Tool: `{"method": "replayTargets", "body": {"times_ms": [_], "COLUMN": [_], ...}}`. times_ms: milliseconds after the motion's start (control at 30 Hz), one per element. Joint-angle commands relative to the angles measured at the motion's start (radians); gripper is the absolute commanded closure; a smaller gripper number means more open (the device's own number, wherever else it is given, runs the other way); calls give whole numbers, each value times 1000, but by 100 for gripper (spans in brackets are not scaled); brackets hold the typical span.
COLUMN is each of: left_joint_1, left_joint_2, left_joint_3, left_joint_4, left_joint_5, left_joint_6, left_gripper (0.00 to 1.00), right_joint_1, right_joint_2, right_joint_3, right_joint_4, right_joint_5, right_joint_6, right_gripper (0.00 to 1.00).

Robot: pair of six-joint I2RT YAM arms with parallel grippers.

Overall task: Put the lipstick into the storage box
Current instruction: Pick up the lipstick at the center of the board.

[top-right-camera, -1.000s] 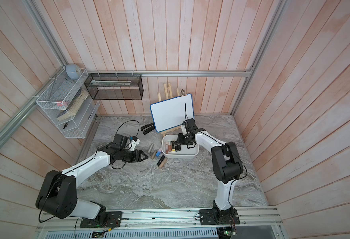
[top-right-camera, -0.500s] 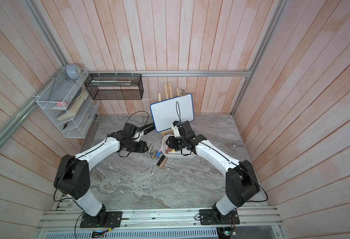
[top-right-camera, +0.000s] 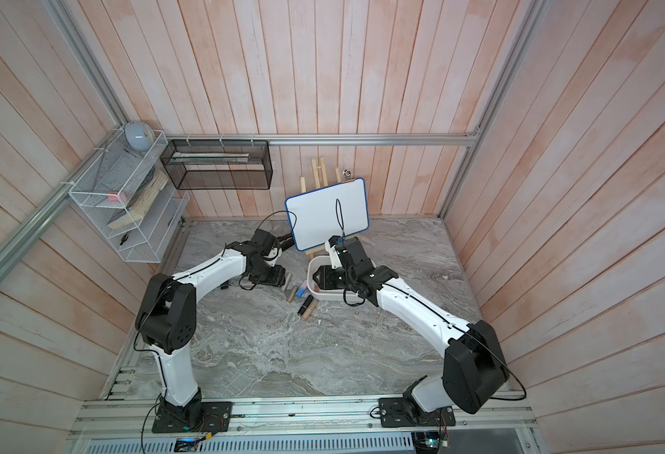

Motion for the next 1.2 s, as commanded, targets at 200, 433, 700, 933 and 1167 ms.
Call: {"method": "replayTargets", "body": {"times_ms": [200, 433, 700, 933, 1167], "left_joint_1": [-15, -17, -17, -16, -17], "left_joint_2": [89, 132, 157, 169, 196], "left_joint_3": [99, 110, 106, 92, 88], "left_joint_4": [-9, 26, 77, 114, 113], "left_joint_5": [-38, -47, -65, -75, -94], "left_joint_6": [16, 11, 10, 9, 4], "left_gripper": [36, 37, 38, 41, 45], "right_joint_1": [5, 4, 5, 5, 3], "right_joint_2": [-28, -31, -24, -24, -27], "right_joint_3": [-30, -28, -16, -11, -6], "right_joint_4": [11, 5, 7, 4, 1], "right_joint_5": [19, 24, 18, 12, 12], "right_joint_6": [6, -2, -2, 0, -1], "right_gripper": [57, 57, 57, 57, 57]}}
